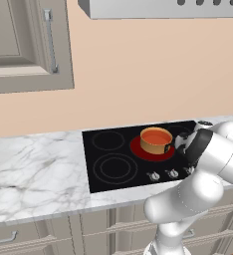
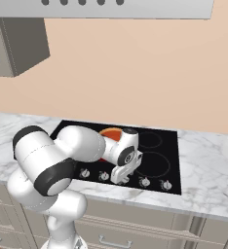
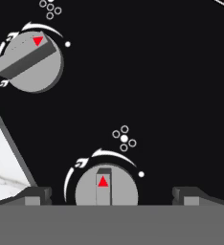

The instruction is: Wait until the marinara sauce is simmered to a deep red color and then turn off the stove.

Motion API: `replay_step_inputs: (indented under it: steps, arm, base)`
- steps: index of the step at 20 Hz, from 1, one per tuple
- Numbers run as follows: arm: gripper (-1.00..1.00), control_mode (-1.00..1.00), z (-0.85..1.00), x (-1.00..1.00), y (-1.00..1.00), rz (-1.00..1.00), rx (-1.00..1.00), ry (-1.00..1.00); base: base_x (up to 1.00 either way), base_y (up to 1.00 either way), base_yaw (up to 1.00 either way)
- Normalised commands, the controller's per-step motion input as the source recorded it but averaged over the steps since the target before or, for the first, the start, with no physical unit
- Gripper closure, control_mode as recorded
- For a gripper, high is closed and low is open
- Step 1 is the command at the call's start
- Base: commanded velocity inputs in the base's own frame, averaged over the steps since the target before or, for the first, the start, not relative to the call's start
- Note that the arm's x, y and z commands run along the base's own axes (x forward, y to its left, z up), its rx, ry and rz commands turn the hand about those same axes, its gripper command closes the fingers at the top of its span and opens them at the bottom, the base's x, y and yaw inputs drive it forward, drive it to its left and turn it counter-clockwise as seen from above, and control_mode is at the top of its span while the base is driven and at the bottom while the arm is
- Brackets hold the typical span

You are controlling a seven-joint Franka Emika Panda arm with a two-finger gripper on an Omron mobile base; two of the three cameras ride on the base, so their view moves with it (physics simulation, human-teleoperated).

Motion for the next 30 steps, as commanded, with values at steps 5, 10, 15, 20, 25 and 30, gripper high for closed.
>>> replay_step_inputs:
  steps: [5,10,15,20,25,30]
  arm:
    - [-1.0,-1.0,0.0,0.0,0.0,0.0,0.0,0.0]
    - [-1.0,-1.0,0.0,0.0,0.0,0.0,0.0,0.0]
    - [-1.0,-1.0,0.0,0.0,0.0,0.0,0.0,0.0]
    - [-1.0,-1.0,0.0,0.0,0.0,0.0,0.0,0.0]
    - [-1.0,-1.0,0.0,0.0,0.0,0.0,0.0,0.0]
    - [-1.0,-1.0,0.0,0.0,0.0,0.0,0.0,0.0]
  base:
    - [0.0,0.0,0.0]
    - [0.0,0.0,0.0]
    - [0.0,0.0,0.0]
    - [0.0,0.0,0.0]
    - [0.0,0.0,0.0]
    - [0.0,0.0,0.0]
